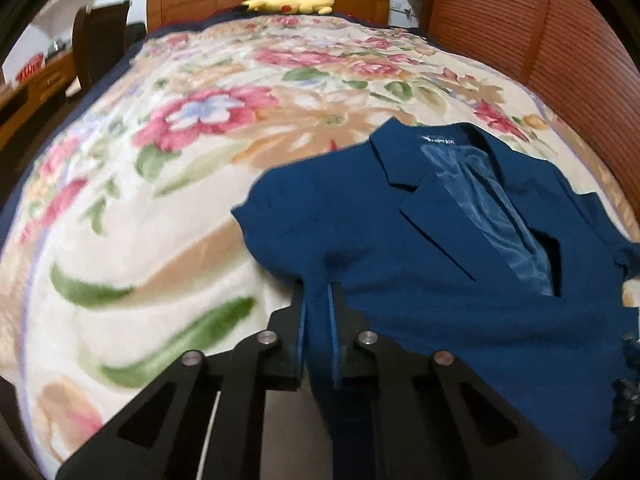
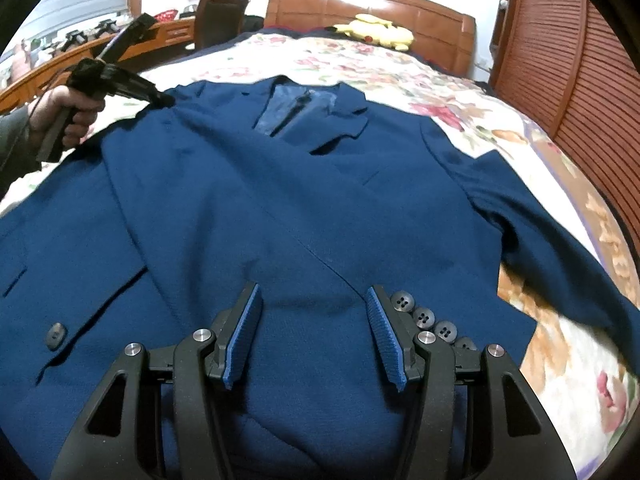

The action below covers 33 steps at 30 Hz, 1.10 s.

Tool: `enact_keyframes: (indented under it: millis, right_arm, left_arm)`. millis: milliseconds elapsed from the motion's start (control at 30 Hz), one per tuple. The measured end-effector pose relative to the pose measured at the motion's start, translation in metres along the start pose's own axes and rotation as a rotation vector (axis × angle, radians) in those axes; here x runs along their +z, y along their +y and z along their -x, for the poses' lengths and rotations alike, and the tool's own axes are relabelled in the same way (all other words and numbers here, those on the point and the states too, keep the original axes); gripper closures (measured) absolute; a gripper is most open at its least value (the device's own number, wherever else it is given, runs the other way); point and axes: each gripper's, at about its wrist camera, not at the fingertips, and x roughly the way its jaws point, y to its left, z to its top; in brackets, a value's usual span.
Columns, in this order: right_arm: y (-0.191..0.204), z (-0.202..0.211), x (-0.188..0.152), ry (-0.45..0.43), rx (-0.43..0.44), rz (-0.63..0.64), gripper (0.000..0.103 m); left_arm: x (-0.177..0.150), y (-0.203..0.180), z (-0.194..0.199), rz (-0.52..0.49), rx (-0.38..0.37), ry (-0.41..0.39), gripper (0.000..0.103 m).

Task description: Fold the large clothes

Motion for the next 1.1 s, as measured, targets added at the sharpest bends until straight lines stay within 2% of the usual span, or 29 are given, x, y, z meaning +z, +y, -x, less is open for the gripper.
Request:
enact_keyframes:
  millis: [133, 200, 367, 533, 733, 900, 1000, 1100]
  right_arm:
    - [-0.003, 0.019, 0.005, -0.055, 0.019, -0.004, 0.047]
    - [-0.007, 0.024, 0.007, -0.056, 0.034, -0.011, 0.047]
    - [-0.019, 0.027, 0.005, -0.046, 0.005, -0.023, 0.047]
    - [-0.027, 0.030, 0.002, -0.048, -0.008, -0.034, 0.047]
    - [-0.029, 0.033, 0.000, -0.053, -0.009, -0.035, 0.047]
    - [-0.031, 0.041, -0.002, -0.063, -0.013, -0.043, 0.047]
    - [-0.031, 0.047, -0.005, -0.065, -0.020, -0.044, 0.047]
    - [-0.031, 0.057, -0.010, -0.071, -0.037, -0.038, 0.047]
  left_arm:
    - [0.017, 0.000, 0.007, -0.048, 0.053, -0.030, 0.097]
    - [0.024, 0.003, 0.006, -0.070, 0.077, -0.028, 0.097]
    - [0.025, 0.008, 0.004, -0.060, 0.083, -0.015, 0.095]
    - [0.004, 0.006, 0.025, -0.039, 0.075, -0.024, 0.093]
    - [-0.042, -0.021, 0.069, -0.086, 0.015, -0.059, 0.068]
    - [-0.073, -0.041, 0.086, -0.100, -0.027, -0.056, 0.063]
    - [-0.085, -0.048, 0.080, -0.107, 0.024, -0.044, 0.063]
    - [-0.091, -0.043, 0.068, -0.066, 0.065, -0.025, 0.063]
